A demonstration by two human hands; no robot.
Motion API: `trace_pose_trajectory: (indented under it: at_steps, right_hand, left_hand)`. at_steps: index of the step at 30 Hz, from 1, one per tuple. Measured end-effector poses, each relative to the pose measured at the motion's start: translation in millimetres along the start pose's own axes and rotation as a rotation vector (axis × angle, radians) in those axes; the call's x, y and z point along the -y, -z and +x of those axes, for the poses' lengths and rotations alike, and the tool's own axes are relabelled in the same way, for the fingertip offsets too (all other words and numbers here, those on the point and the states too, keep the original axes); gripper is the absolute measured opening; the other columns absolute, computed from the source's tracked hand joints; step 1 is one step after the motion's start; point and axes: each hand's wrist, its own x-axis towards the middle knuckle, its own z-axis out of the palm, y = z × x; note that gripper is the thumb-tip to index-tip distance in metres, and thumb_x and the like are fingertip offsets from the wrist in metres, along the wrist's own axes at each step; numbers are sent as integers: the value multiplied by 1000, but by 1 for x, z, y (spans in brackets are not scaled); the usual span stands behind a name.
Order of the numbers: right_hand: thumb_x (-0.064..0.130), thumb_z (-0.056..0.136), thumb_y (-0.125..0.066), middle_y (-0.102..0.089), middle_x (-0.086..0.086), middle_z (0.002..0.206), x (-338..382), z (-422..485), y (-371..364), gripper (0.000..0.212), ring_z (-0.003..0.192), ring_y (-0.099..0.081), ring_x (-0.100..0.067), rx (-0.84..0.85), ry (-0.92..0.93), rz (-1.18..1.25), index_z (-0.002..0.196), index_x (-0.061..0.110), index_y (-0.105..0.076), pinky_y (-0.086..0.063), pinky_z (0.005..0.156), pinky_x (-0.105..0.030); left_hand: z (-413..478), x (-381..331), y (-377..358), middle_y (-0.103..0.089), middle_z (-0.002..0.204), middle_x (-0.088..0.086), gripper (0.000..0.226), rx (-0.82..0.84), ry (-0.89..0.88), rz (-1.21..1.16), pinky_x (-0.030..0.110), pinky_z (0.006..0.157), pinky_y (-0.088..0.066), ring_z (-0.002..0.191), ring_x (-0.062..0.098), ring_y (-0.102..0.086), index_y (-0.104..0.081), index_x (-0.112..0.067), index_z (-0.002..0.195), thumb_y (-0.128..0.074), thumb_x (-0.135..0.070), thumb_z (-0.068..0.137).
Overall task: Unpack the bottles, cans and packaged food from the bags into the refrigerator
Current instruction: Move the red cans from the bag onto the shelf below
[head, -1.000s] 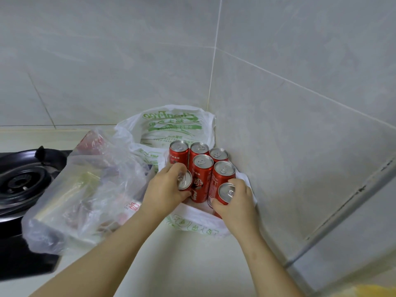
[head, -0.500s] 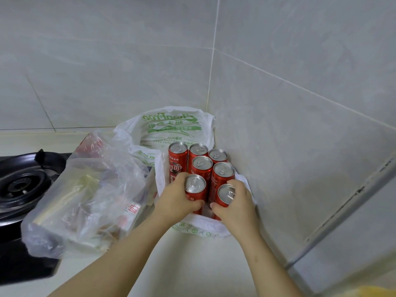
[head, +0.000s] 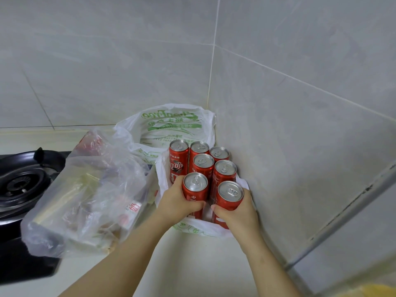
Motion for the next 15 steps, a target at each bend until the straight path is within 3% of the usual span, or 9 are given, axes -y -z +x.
trace_pose_trajectory:
  at_steps: [3,6,8,11,15]
  right_hand:
    - [8,54,-79,-63,17,110,-4,-1,0,87,98,-63,-4,2,54,-47,121,49,-42,-56,79,-28]
    - [2,53,-78,-63,12,113,-9,-2,0,88,100,-63,-8,1,105,-36,122,44,-44,-56,83,-34]
    - [-2,52,-76,-61,9,118,-15,-3,0,90,102,-63,-11,7,118,-13,124,41,-45,-56,85,-38]
    - [-5,54,-77,-57,7,125,-20,-6,0,90,100,-63,-8,15,133,-2,125,41,-45,-56,82,-30]
    - [11,60,-84,-59,12,122,-24,-9,-2,90,104,-62,-6,18,141,-33,134,35,-39,-54,85,-31]
  left_hand:
    - [0,3,-3,-62,109,-12,72,-10,10,-9,24,86,-45,101,8,-58,-47,-29,123,-82,-14,62]
    - [2,4,-5,-63,107,-13,71,-4,30,-33,18,79,-43,99,6,-58,-48,-30,122,-81,-14,61]
    - [1,9,-7,-63,108,-11,74,17,58,-34,22,83,-45,101,8,-58,-46,-29,123,-80,-14,59]
    - [-6,21,-13,-62,113,-9,79,21,78,-30,33,92,-49,106,12,-59,-42,-38,119,-76,-21,51]
    - [-7,28,-17,-62,112,-11,79,16,76,-59,31,93,-48,105,12,-59,-39,-42,118,-82,-16,57]
